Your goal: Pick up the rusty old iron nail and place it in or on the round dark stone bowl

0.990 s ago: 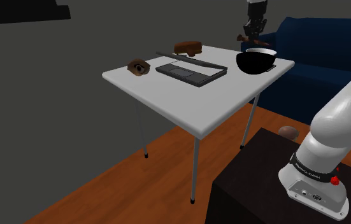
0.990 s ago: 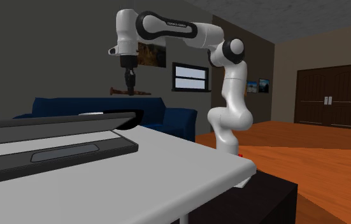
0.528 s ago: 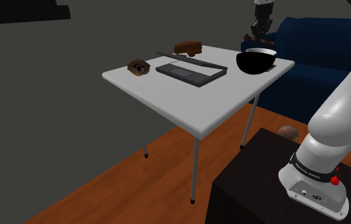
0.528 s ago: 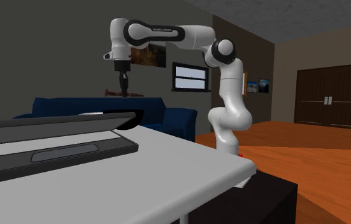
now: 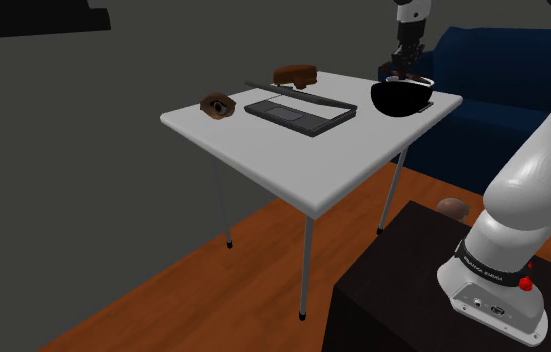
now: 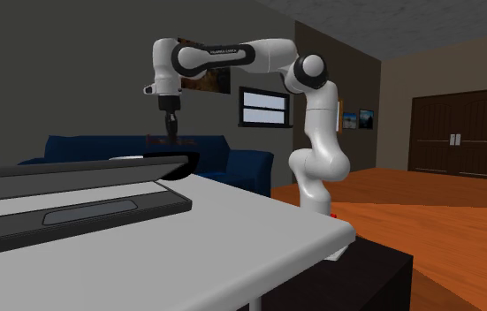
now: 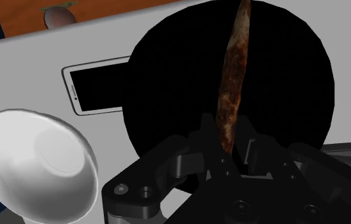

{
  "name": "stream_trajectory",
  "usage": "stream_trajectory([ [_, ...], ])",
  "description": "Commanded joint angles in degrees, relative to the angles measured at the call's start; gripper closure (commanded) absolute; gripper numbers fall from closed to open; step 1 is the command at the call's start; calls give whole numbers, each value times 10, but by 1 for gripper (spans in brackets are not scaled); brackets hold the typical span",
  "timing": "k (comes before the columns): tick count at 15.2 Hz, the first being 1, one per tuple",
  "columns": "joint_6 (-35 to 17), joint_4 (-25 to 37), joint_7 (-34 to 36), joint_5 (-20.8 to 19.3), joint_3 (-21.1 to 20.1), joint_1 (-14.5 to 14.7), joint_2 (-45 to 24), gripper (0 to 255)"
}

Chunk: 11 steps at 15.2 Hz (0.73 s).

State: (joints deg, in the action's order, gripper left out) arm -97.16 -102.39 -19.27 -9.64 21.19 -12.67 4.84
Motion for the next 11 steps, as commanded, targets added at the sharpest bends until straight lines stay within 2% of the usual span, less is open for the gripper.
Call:
stream_trajectory([
  [1, -16, -18, 4, -1, -1, 0, 2, 255],
  [4, -41, -43, 7, -2, 0, 0, 3, 255],
  [11, -41, -43, 7, -2, 0, 0, 3, 255],
])
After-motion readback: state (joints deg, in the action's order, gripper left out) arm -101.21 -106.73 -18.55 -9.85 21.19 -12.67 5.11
